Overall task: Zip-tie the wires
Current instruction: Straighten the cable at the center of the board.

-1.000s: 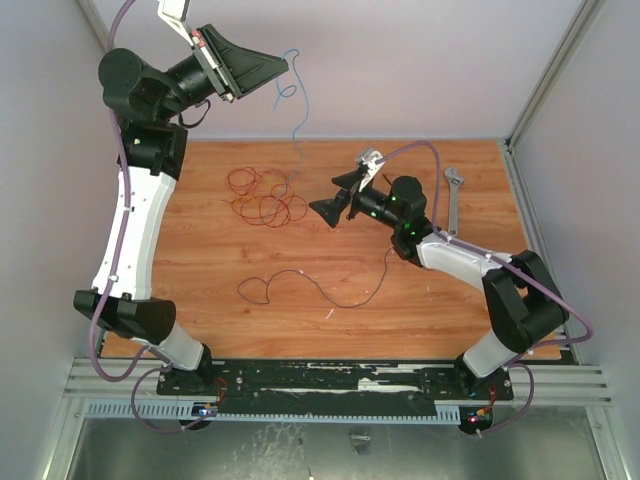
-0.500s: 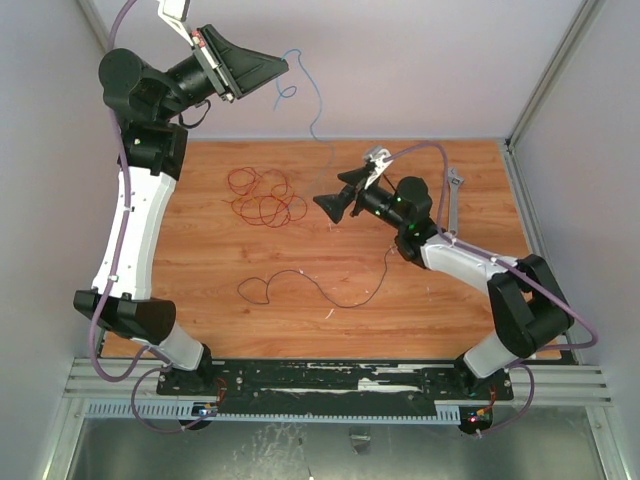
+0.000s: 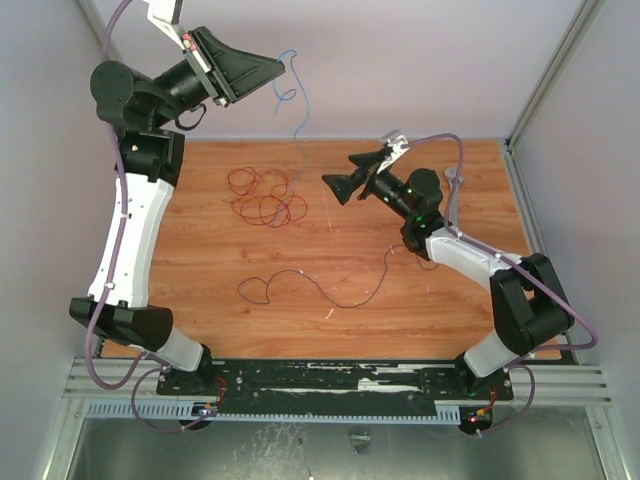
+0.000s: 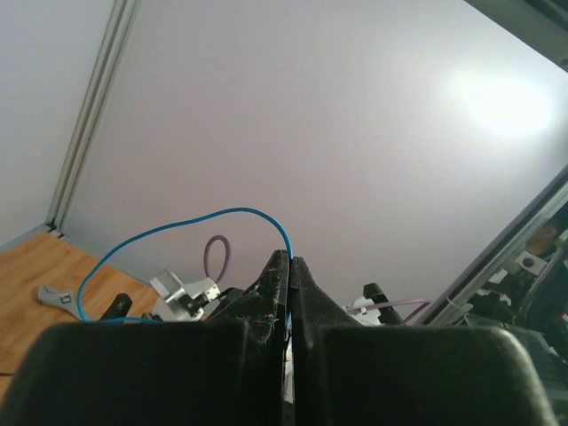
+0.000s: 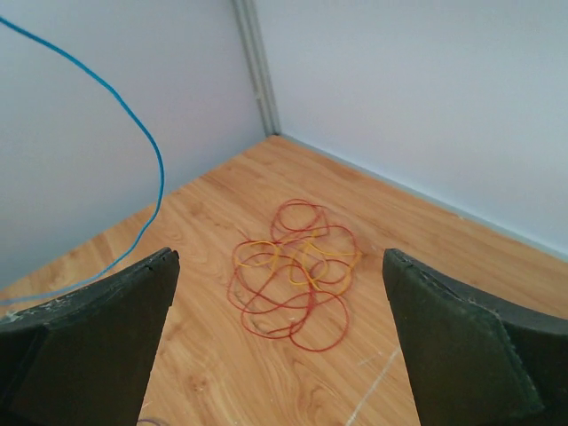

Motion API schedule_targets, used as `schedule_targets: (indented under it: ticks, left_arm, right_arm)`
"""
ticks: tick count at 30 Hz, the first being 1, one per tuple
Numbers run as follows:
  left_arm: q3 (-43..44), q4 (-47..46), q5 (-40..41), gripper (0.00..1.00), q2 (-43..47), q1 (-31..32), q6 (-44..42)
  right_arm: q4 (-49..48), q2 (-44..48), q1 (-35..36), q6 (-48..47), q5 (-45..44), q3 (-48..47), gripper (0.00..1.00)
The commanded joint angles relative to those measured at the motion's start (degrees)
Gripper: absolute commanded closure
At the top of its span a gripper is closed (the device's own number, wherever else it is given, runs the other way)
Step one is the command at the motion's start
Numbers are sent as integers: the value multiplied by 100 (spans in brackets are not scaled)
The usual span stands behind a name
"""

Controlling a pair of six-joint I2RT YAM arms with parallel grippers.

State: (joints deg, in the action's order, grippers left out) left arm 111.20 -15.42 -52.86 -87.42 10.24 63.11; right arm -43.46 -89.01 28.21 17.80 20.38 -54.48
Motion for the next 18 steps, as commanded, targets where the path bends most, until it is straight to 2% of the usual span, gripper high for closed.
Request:
schedule_targets:
  ticks: [1,8,18]
  left_arm:
    - [-28,-339,-140,100,165,-31,179]
    - [-42,-330,-140,100,175,-31,153]
    - [-61,-374,-126,100,170,-33,140]
  right_arm:
    - [-367,-91,0,149,834,-176,1]
    - [-902,101,-1,233,1312,331,1]
    - [-1460,-572,111,893,1343,-142,1]
